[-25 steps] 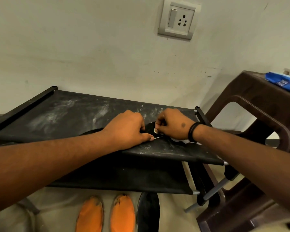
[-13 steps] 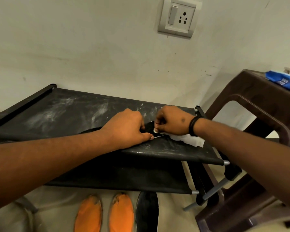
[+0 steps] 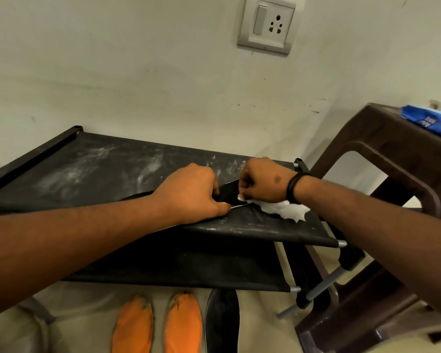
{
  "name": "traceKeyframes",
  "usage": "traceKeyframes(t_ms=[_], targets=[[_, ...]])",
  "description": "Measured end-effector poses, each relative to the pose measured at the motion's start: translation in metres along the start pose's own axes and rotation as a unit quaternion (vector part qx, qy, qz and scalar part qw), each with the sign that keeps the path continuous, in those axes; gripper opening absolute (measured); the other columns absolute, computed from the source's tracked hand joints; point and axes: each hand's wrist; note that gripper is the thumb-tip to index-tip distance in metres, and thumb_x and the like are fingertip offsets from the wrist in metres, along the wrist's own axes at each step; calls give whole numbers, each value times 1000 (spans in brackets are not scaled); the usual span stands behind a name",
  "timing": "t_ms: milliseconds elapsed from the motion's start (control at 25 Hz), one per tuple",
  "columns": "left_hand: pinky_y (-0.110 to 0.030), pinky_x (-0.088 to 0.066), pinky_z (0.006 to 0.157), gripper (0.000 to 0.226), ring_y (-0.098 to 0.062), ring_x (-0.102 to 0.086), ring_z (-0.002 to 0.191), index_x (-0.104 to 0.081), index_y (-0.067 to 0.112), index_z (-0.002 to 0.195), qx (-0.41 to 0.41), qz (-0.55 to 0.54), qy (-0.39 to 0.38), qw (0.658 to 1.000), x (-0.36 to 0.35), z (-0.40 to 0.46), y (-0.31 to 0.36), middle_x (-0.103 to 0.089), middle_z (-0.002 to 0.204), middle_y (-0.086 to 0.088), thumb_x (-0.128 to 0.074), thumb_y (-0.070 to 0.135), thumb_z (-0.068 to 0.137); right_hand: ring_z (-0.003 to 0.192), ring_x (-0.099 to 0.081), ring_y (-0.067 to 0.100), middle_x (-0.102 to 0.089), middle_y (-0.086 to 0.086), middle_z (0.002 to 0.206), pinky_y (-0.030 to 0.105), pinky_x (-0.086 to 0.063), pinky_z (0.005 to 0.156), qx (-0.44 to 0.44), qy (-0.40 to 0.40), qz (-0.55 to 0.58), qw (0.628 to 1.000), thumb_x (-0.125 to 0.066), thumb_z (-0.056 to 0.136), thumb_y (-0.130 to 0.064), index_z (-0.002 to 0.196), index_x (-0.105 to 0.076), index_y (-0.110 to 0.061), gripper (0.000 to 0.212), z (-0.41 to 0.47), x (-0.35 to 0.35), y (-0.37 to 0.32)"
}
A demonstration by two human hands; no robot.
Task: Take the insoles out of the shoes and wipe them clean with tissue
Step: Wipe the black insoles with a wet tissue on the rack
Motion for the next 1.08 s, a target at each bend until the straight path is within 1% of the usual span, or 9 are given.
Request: traceKeyframes(t_ms=[160,320,400,560,640,760,920,1000,1080], targets=[[-34,-59,59,35,-11,-64,60,-79,20,87,1,-4,1,1000,1,1,-1,-73,74,2,-71,53,79,71,-64,28,-63,8,72,42,-59,72,-66,89,-29,993,-63,86,-12,67,-58,-13,19,18,-11,-3],[-27,-40,43,36,-11,-50,44,-76,15,73,5,-11,-1,1000,0,-2,-2,-66,58,-4,-72,50,78,74,-66,18,-72,5,81,30,-56,72,16,37,52,998,-64,89,-12,83,-73,-7,12,6,-18,-21],[-26,-44,46,33,-9,-55,49,-77,18,78,0,-13,-4,1000,0,-1,-1,-68,63,0,-73,51,79,73,-65,19,-70,5,78,31,-56,70,1,15,16,1000,-65,88,-15,79,-71,-10,12,3,-9,-9],[-34,-59,62,34,-12,-65,62,-78,19,87,-2,-18,-8,1000,1,3,0,-73,75,0,-73,52,80,74,-65,30,-61,7,73,40,-58,70,-100,96,-68,988,-64,86,-18,68,-53,-16,21,18,-12,5],[-30,-53,53,34,-14,-61,54,-78,17,81,1,-13,-7,1000,0,3,-2,-70,67,-3,-73,51,79,72,-65,26,-64,5,73,39,-58,71,-70,110,-7,991,-62,86,-15,68,-59,-16,19,22,-23,-9],[-29,-45,48,36,-15,-57,50,-77,16,76,-5,-11,-7,1000,-2,1,-4,-68,64,-5,-72,51,79,71,-65,15,-70,1,76,30,-56,70,3,59,67,996,-66,86,-12,74,-70,-13,13,16,-22,-17],[-37,-57,60,37,-15,-66,64,-77,18,80,-9,-6,-3,1000,-2,2,-3,-72,76,-3,-72,54,80,71,-64,25,-65,4,72,38,-57,69,-55,81,-23,995,-65,86,-16,67,-61,-18,20,21,-10,-1],[-37,-56,57,38,-18,-65,62,-77,16,79,-10,1,-7,1000,-3,3,-3,-72,74,-5,-71,53,80,73,-63,27,-63,5,75,40,-56,73,-75,114,-52,989,-61,86,-16,75,-62,-16,11,22,-15,-8],[-31,-48,49,40,-20,-62,57,-75,13,74,-10,3,-11,1000,-3,3,-4,-70,69,-7,-71,52,80,76,-65,24,-68,5,80,40,-57,76,-27,95,10,995,-62,87,-14,81,-68,-14,9,22,-23,-22]])
Point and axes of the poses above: each hand's wrist, its own z-axis towards the middle knuckle, its own x-axis out of the back of the hand, y = z × x
